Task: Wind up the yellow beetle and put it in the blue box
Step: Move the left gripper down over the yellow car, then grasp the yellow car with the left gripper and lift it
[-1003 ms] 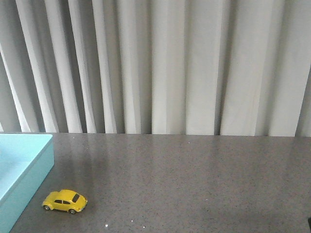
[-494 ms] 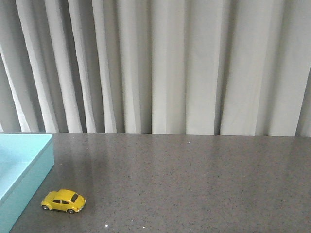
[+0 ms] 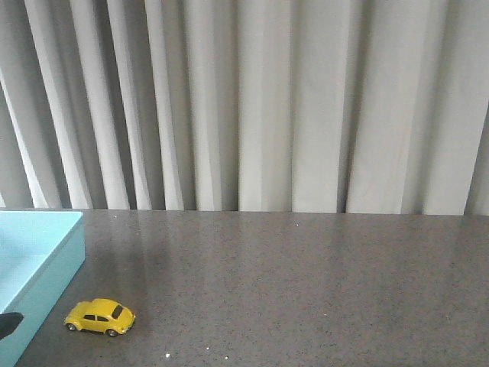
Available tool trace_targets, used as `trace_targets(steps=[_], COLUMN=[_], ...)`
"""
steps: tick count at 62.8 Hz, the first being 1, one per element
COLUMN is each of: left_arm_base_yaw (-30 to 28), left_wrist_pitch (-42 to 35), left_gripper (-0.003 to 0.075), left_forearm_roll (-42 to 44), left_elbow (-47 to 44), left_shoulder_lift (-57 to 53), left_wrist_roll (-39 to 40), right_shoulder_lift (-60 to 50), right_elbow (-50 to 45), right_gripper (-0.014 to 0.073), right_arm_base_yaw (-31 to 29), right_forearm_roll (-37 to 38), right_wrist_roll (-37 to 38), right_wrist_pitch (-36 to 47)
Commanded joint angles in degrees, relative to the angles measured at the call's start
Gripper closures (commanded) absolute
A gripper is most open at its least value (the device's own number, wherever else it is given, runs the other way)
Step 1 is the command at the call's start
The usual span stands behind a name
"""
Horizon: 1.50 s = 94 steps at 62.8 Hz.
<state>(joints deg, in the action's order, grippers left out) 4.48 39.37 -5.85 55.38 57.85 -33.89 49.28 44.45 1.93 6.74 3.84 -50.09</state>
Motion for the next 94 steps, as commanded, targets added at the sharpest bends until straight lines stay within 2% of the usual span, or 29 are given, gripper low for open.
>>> trace_targets(steps=[1,8,18,37,47,78,85,94], left_arm_base_yaw=[1.4,1.5,1.5,1.5,1.5,1.3,1.3,1.3], left_wrist_pitch=[1.0,5.1,10.6,19.5,19.8,24.2,25.2,25.5], left_gripper=[0.0129,0.0129,0.0129,0.0132,0.0145,0.0163,0.0211,0.0338], left_forearm_roll=[-1.8,-5.1,-7.9,-4.4,-1.8,-2.0,-1.9,-2.0], left_elbow=[7.0,14.0,23.2,38.2,42.6,51.6,51.5,51.5], left_shoulder_lift=[6.1,14.6,25.9,43.7,49.5,61.2,61.6,61.6], left_wrist_roll=[-8.9,-15.4,-19.5,-23.7,-24.3,-23.9,-23.9,-23.8], right_shoulder_lift=[-0.4,-0.4,-0.4,-0.4,-0.4,-0.4,-0.4,-0.4], right_elbow=[1.5,1.5,1.5,1.5,1.5,1.5,1.5,1.5], right_gripper=[0.0030,0.0030,0.0030,0.0030,0.0030,0.0030,0.0030,0.0030], right_arm_base_yaw=[0.0,0.0,0.0,0.0,0.0,0.0,0.0,0.0], right_forearm_roll=[0.7,0.7,0.7,0.7,0.7,0.7,0.7,0.7], right_wrist_roll=[0.1,0.1,0.1,0.1,0.1,0.1,0.1,0.1], right_wrist_pitch=[2.8,2.8,2.7,2.7,2.7,2.7,2.7,2.7])
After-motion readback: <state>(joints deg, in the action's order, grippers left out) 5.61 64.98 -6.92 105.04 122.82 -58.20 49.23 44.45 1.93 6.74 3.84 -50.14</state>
